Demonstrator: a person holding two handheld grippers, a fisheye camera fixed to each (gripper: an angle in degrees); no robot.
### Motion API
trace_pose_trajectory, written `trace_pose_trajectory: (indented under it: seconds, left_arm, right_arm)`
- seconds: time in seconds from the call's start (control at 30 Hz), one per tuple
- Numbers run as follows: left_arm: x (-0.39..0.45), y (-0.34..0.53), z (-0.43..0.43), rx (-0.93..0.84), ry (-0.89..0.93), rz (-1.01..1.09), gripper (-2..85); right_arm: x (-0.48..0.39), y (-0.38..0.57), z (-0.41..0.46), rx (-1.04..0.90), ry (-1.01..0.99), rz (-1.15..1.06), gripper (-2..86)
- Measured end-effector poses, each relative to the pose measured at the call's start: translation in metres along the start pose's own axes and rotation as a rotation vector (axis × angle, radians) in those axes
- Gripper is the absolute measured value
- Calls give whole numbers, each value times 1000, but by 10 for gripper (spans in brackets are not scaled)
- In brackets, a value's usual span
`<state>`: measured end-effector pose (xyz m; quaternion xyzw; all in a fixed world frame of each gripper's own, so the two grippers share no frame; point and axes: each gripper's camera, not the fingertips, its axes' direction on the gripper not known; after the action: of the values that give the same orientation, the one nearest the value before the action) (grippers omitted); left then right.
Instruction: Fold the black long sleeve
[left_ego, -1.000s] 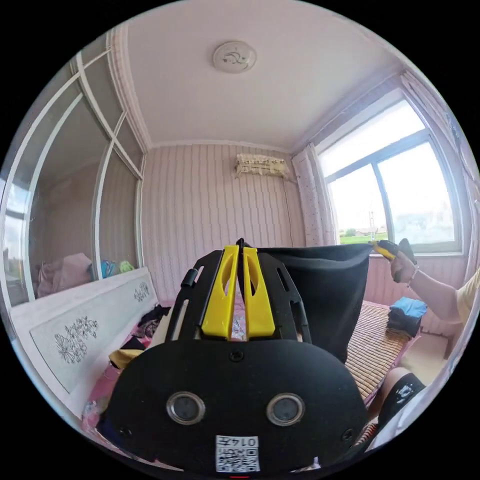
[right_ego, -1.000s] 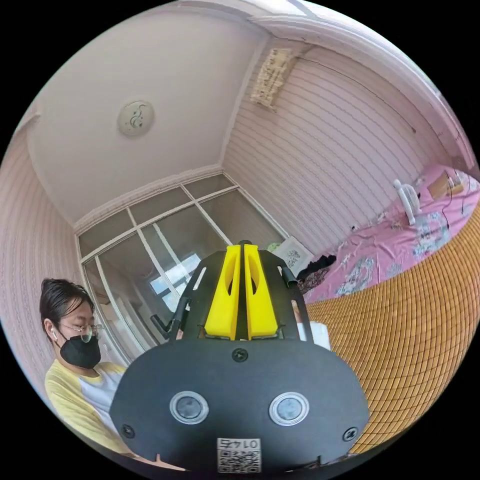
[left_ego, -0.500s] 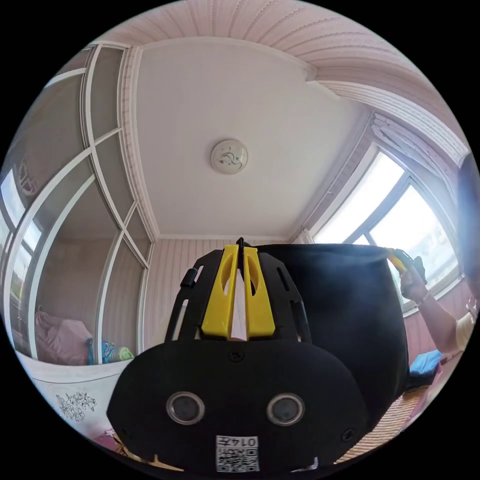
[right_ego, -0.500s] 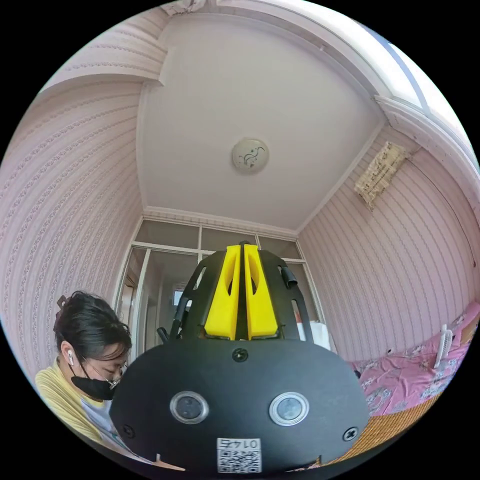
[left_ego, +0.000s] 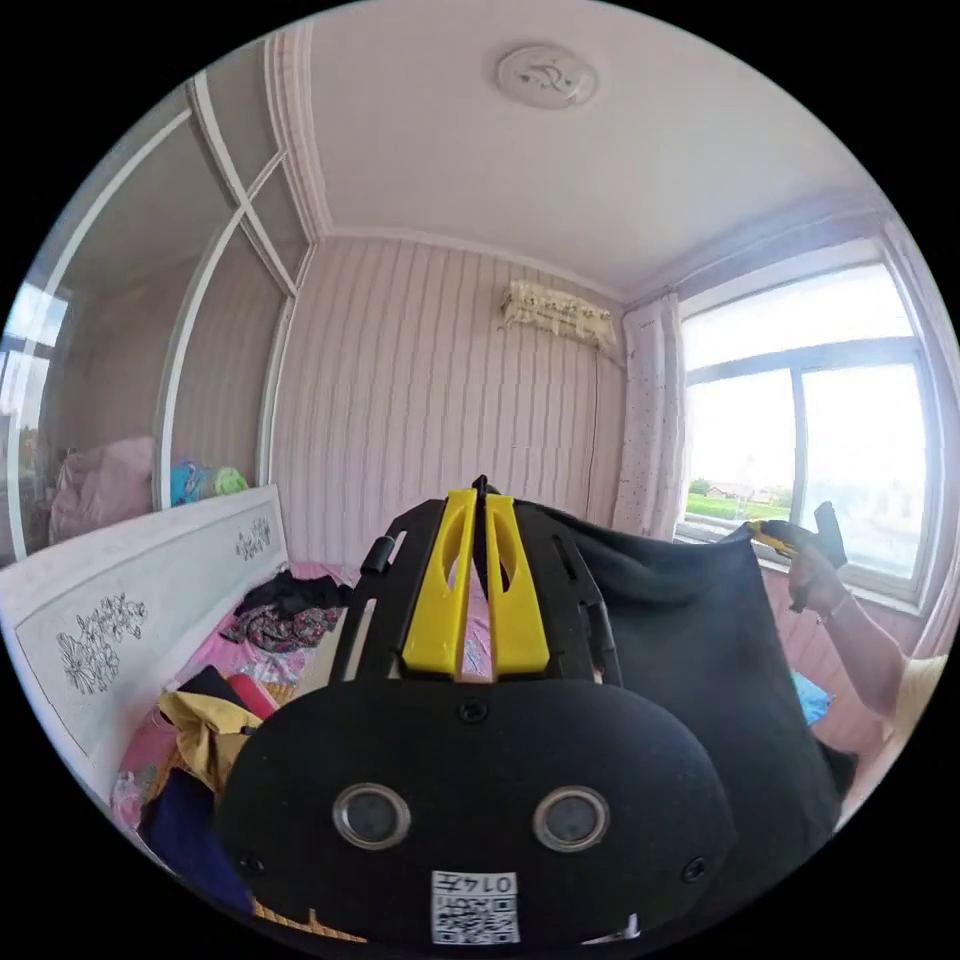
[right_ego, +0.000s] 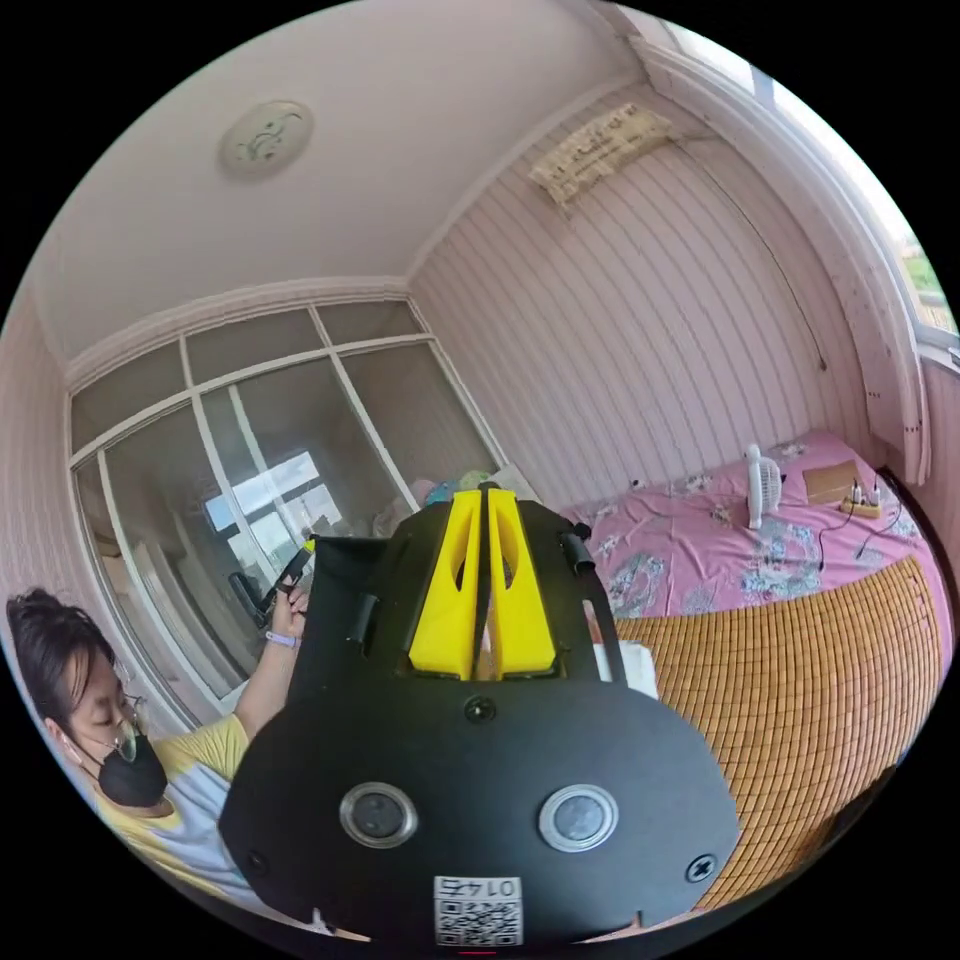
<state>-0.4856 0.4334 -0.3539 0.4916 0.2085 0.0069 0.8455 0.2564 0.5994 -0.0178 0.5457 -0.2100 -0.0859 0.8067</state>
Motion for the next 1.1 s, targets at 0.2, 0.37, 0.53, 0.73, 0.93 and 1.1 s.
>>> trace_pose_trajectory:
  seconds: [0.2,0.37,0.53,0.73,0.93,1.1]
  left_arm:
    - [17,-78,25,203,19,117,-3]
    - [23,-81,47,236,41,205,-3]
    - [-22,11,124,-57,49,90,-4]
    - [-74,203,210,-549,117,-116,-3]
    - [-106,353,269,-987,96,-381,-4]
    - [-137,399,295,-1158,-47,-477,-3]
  right_arm:
    - [27,-80,21,159,-120,16,4]
    - [-30,-113,19,333,-90,-305,5]
    - [21,-43,75,160,-99,-308,5]
    - [142,120,149,-242,45,-23,6]
    - [221,282,209,-632,279,316,8]
    - [243,344,237,-862,468,467,16]
